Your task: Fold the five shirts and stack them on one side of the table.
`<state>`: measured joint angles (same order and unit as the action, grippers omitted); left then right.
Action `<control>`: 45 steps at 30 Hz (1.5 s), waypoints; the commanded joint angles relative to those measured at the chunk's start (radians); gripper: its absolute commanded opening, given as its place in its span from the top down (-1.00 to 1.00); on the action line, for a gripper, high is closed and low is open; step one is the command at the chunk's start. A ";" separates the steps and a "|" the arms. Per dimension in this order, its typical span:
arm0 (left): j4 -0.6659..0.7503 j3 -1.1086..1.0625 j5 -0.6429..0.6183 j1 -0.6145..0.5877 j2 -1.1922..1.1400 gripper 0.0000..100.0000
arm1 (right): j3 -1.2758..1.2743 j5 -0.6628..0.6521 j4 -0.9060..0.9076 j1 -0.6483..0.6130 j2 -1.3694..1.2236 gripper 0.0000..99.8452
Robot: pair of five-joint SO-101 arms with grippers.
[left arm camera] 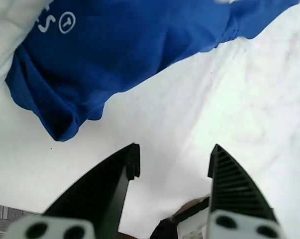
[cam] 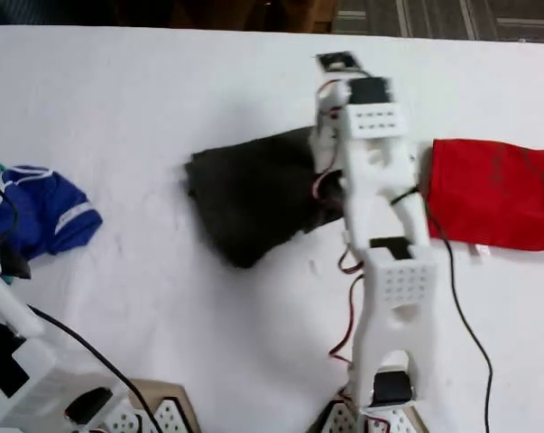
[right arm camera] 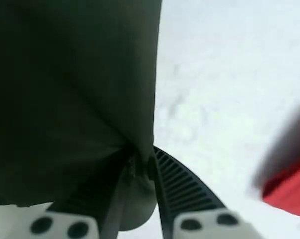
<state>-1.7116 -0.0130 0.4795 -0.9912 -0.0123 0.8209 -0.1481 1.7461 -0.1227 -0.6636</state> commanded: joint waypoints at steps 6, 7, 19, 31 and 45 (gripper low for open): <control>-0.011 0.028 0.005 -0.003 0.051 0.51 | 0.058 -0.206 0.022 0.245 0.136 0.96; -0.011 0.028 0.005 -0.003 0.051 0.51 | 0.069 -0.226 0.022 0.271 0.137 0.96; -0.012 0.028 0.005 -0.003 0.051 0.51 | 0.313 -0.488 0.018 0.532 0.134 0.96; -0.026 0.027 0.005 -0.002 0.051 0.51 | 0.319 -0.539 -0.097 0.756 0.130 0.96; -0.038 0.030 0.005 -0.002 0.051 0.51 | 0.331 -0.529 -0.225 0.825 -0.122 0.96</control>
<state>-1.7331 -0.0130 0.4795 -0.9897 -0.0123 1.1124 -0.6774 1.5696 0.6935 -0.7695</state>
